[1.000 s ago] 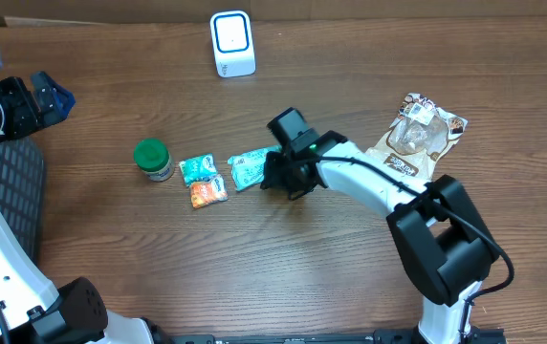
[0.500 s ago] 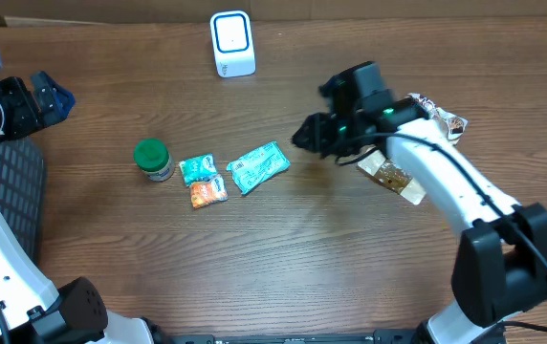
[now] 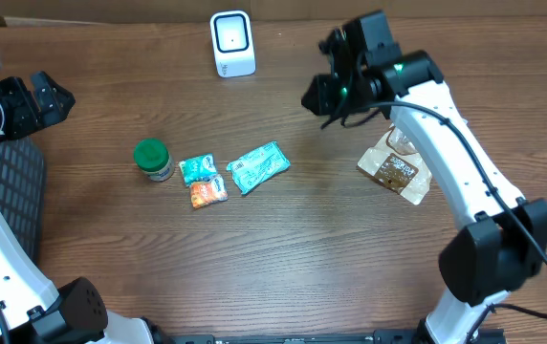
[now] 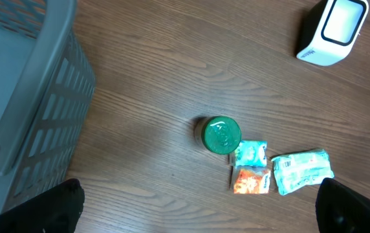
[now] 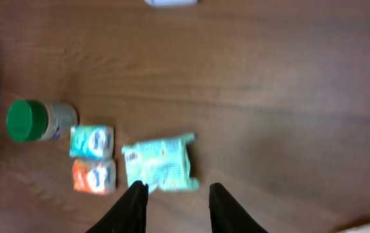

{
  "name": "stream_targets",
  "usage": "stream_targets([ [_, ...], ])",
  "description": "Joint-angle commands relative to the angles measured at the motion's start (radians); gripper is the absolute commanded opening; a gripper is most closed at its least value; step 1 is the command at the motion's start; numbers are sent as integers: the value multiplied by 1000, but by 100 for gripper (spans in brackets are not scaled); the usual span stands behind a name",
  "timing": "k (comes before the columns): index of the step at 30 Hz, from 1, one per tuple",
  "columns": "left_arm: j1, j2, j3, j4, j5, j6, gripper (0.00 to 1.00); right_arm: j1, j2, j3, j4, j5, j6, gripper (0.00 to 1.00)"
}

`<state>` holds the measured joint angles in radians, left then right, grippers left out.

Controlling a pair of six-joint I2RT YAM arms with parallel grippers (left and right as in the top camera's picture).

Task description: Scan the item barcode

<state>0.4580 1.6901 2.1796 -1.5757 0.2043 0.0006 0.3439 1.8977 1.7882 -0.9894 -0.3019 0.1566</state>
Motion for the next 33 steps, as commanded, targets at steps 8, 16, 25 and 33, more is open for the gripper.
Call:
stream_targets([
  [8,-1,9,2,2,-2,15,99,123,221,61,132,84,-48,23],
  [16,-1,9,2,2,-2,15,100,160,349,59,217,125,24,22],
  [25,-1,9,2,2,-2,15,100,150,370,59,122,117,3,22],
  [33,-1,9,2,2,-2,15,100,143,370,59,23,118,-35,22],
])
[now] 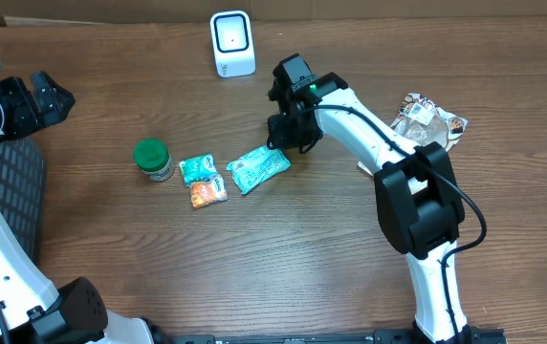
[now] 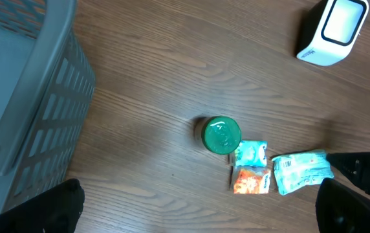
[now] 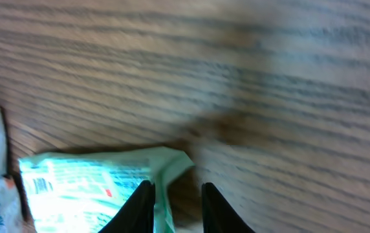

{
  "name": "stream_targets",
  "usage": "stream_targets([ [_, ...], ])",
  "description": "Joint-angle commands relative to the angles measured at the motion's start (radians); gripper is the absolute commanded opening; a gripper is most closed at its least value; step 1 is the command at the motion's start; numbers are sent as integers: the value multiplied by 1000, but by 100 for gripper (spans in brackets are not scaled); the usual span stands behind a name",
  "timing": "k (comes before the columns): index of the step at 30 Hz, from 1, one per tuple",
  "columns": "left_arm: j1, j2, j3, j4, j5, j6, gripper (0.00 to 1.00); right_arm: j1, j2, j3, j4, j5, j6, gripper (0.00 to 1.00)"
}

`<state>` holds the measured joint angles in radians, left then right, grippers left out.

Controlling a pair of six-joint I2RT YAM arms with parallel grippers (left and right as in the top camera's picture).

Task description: Scan the item barcode

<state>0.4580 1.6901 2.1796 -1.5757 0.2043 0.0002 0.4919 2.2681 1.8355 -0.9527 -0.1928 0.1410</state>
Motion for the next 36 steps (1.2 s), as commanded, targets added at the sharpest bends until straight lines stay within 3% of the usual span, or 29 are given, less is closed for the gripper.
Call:
stream_targets([
  [1,-1,9,2,2,-2,15,100,-5,0,11,-24,9,-19,22],
  [18,-1,9,2,2,-2,15,100,-8,-1,16,-167,1,-18,22],
  [24,-1,9,2,2,-2,15,100,-39,-3,112,-213,-35,-15,22],
  [32,-1,9,2,2,-2,15,99,-104,-68,347,-417,-95,-15,41],
  [36,-1,9,2,2,-2,15,100,-125,-110,352,-500,-118,-9,62],
])
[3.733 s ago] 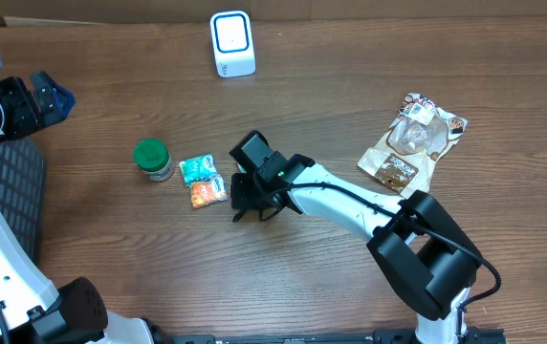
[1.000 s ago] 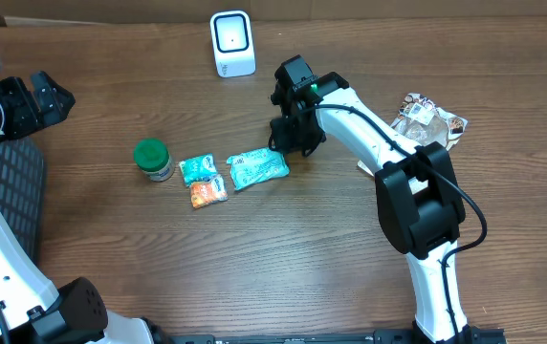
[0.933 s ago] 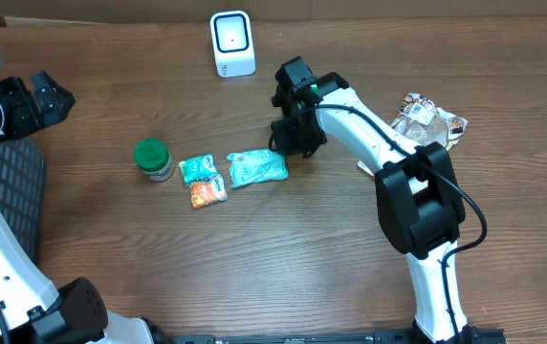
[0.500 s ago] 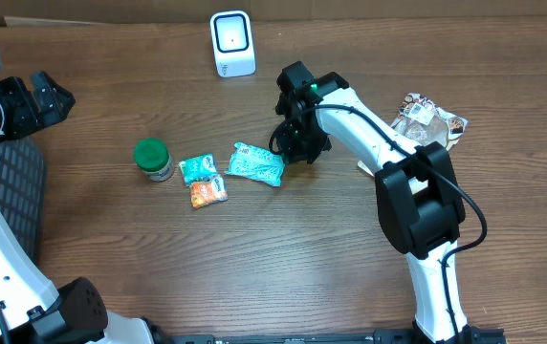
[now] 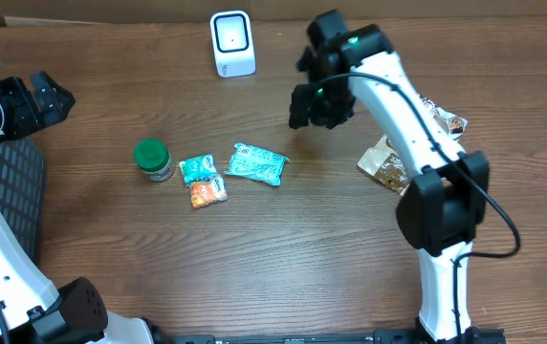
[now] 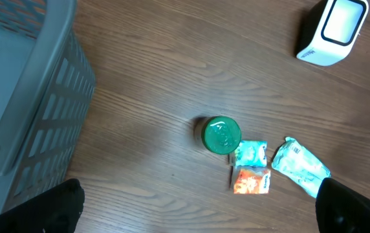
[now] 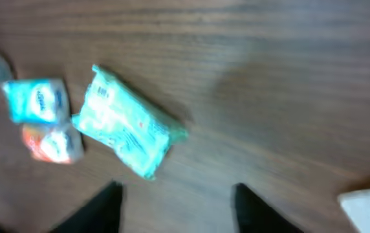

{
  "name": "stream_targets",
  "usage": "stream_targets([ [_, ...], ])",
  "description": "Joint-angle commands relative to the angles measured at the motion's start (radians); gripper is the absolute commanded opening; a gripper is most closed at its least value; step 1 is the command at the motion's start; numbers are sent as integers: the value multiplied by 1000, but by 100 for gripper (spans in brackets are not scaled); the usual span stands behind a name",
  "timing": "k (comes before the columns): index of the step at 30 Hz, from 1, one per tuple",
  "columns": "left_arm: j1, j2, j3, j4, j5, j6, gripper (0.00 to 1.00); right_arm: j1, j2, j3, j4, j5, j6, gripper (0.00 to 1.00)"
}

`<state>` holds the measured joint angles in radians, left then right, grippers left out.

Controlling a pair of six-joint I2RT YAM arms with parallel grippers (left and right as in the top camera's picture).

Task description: Scan the item barcode

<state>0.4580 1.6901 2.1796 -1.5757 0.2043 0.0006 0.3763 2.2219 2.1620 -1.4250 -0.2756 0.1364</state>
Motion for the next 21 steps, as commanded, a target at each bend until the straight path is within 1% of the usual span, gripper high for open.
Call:
stream_targets([
  [1,-1,9,2,2,-2,15,100,-13,-64,26,-49,-45,-2,64],
  [7,-1,9,2,2,-2,15,100,-19,-64,-65,-56,-121,-3,68],
  [10,-1,9,2,2,-2,15,100,-18,-64,-130,-23,-127,-3,83],
  [11,-1,9,2,2,-2,15,99,-18,-64,-154,-8,-127,-3,84],
  [16,-1,9,2,2,-2,15,99,-18,-64,-277,79,-145,13,85],
  [21,-1,9,2,2,-2,15,99,-18,-64,-357,156,-176,39,84],
])
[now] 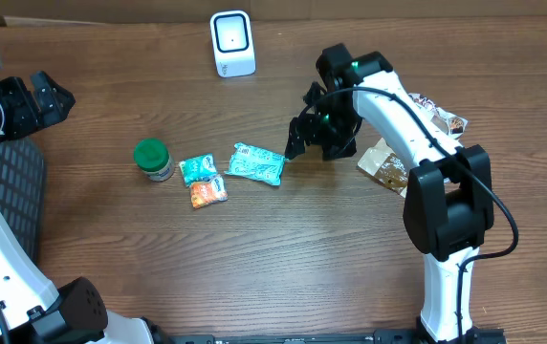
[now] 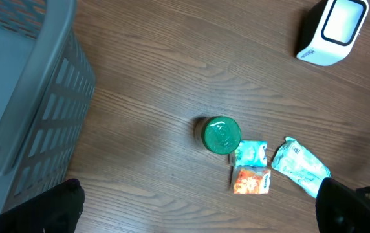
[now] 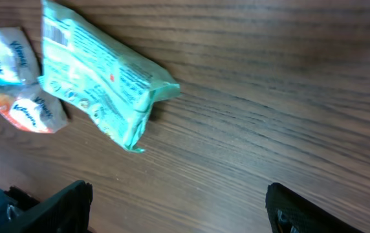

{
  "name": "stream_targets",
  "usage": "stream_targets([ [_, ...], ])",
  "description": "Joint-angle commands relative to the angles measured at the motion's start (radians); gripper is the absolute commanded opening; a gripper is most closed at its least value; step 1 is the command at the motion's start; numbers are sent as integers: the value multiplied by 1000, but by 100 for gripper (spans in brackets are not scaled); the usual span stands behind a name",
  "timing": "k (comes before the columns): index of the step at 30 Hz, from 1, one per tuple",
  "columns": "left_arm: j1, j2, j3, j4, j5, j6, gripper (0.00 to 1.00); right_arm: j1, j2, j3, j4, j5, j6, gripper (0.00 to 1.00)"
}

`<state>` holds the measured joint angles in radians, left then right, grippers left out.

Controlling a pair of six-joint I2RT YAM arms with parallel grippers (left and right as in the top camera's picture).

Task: Scan the item barcode
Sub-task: 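Lower the right gripper and grasp the mint-green bag's edge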

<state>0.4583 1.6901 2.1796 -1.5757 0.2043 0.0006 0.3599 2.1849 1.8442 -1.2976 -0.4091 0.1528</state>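
Note:
The mint-green packet (image 1: 256, 163) lies flat on the wooden table, also seen in the left wrist view (image 2: 301, 169) and the right wrist view (image 3: 97, 74). My right gripper (image 1: 314, 145) hangs low just right of it, open wide and empty (image 3: 185, 217). The white barcode scanner (image 1: 232, 43) stands at the table's far edge (image 2: 332, 31). My left gripper (image 1: 58, 98) is held high at the far left, open and empty (image 2: 198, 213).
A green-lidded jar (image 1: 151, 158), a small teal packet (image 1: 197, 169) and an orange packet (image 1: 207, 192) lie left of the mint packet. A brown packet (image 1: 388, 168) and a clear wrapped item (image 1: 431, 113) lie at the right. A grey basket (image 2: 23, 97) stands at the left edge.
My right gripper has come down and toward the mint packet, now close to its right end and still open. The packet and the left arm have not moved.
First my right gripper hung high to the right of the scanner, jaws narrow. Then it was down at the mint packet's right end. After that the packet lay turned to a new angle and the gripper was raised and open. Now it is low beside the packet.

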Motion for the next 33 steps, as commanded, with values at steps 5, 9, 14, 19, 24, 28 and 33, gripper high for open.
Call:
stream_targets([
  [5,-1,9,2,2,-2,15,100,-1,-27,-90,97,-106,32,82],
  [9,-1,9,2,2,-2,15,100,-1,-27,-133,190,-132,106,79],
  [14,-1,9,2,2,-2,15,100,11,-27,-181,276,-136,189,76],
  [19,-1,9,2,2,-2,15,100,49,-27,-238,370,-135,268,74],
  [24,-1,9,2,2,-2,15,99,102,-27,-295,501,-127,401,72],
  [28,-1,9,2,2,-2,15,100,127,-27,-339,588,-108,478,67],
  [33,-1,9,2,2,-2,15,100,138,-27,-405,698,-69,525,54],
])
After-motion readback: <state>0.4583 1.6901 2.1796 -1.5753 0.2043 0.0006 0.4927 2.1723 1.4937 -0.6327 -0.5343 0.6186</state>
